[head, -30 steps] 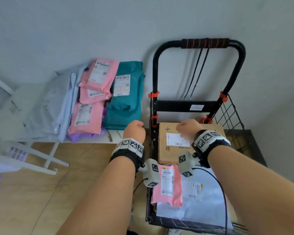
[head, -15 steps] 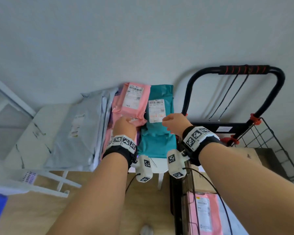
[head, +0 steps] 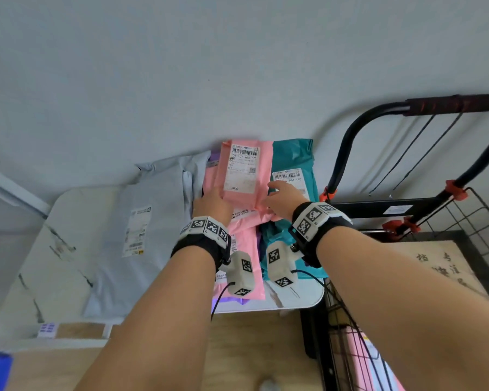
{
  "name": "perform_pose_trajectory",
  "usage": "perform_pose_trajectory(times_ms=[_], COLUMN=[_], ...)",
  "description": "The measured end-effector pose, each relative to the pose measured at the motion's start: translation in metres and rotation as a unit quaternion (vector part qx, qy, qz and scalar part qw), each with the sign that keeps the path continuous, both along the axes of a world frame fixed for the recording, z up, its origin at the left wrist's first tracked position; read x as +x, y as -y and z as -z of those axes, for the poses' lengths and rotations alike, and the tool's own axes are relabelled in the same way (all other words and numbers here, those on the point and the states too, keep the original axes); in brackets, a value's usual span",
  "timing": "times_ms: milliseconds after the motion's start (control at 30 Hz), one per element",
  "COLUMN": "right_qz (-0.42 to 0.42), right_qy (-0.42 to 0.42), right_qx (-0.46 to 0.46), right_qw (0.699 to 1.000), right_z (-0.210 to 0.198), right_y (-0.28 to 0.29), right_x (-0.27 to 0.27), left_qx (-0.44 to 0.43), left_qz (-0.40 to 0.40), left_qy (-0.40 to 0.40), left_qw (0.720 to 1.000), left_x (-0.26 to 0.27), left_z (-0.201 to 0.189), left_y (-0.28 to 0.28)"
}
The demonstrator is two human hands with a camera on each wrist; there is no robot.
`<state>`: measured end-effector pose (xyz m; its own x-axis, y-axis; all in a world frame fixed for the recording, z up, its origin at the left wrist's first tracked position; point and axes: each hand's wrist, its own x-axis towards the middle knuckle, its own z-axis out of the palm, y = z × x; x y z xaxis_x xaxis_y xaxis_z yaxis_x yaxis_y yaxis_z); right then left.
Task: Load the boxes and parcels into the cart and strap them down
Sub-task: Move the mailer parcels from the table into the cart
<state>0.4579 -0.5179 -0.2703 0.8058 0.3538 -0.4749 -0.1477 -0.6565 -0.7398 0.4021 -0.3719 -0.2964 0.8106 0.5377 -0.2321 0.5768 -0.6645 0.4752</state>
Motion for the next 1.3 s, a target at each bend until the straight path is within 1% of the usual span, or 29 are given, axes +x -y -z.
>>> perform_pose_trajectory(times_ms=[133, 200, 333, 400, 500, 667, 733, 833, 933, 1033, 1100, 1200, 1233, 1300], right_qz=[0.011, 0.015, 0.027, 0.033, 0.044, 0.085, 0.102, 0.14, 0.174, 0.191, 0.196, 0.208, 0.206, 0.198], right_qy=[-0.02, -0.011, 0.005, 0.013, 0.021, 0.016, 0.03, 0.062, 0.098, 0.111, 0.121, 0.117, 0.11, 0.097], right_qx=[0.006, 0.003, 0.019, 0.017, 0.023, 0.064, 0.067, 0.068, 0.053, 0.032, 0.002, -0.008, -0.004, -0.013], right_qw=[1.0, 1.0, 0.999, 0.999, 0.999, 0.994, 0.992, 0.986, 0.978, 0.975, 0.973, 0.971, 0.972, 0.975], right_z=[0.005, 0.009, 0.009, 0.01, 0.011, 0.003, -0.002, -0.01, -0.017, -0.021, -0.023, -0.021, -0.018, -0.012], right_y=[-0.011, -0.014, -0.015, -0.013, -0.008, 0.007, 0.018, 0.045, 0.082, 0.126, 0.157, 0.206, 0.222, 0.253], right_x=[0.001, 0.002, 0.0, -0.001, -0.002, -0.006, -0.008, -0.01, -0.012, -0.014, -0.016, -0.019, -0.02, -0.021], left_qx=[-0.03, -0.047, -0.112, -0.136, -0.152, -0.202, -0.22, -0.243, -0.274, -0.251, -0.24, -0.162, -0.152, -0.173], left_qz=[0.001, 0.003, 0.009, 0.011, -0.012, -0.026, -0.025, -0.008, 0.009, 0.049, 0.066, 0.107, 0.118, 0.128], left_qy=[-0.006, -0.007, -0.005, 0.018, 0.066, 0.108, 0.122, 0.139, 0.136, 0.125, 0.121, 0.125, 0.128, 0.105], left_qw=[1.0, 0.999, 0.994, 0.991, 0.986, 0.973, 0.967, 0.96, 0.952, 0.959, 0.961, 0.973, 0.973, 0.971], left_x=[0.005, 0.008, 0.008, 0.003, -0.005, -0.012, -0.015, -0.017, -0.017, -0.014, -0.014, -0.013, -0.014, -0.014], left_z=[0.013, 0.012, 0.005, -0.002, -0.008, -0.018, -0.024, -0.032, -0.035, -0.03, -0.028, -0.027, -0.026, -0.024], left_y=[-0.009, -0.01, -0.01, -0.007, -0.003, 0.009, 0.02, 0.042, 0.074, 0.114, 0.143, 0.187, 0.203, 0.234])
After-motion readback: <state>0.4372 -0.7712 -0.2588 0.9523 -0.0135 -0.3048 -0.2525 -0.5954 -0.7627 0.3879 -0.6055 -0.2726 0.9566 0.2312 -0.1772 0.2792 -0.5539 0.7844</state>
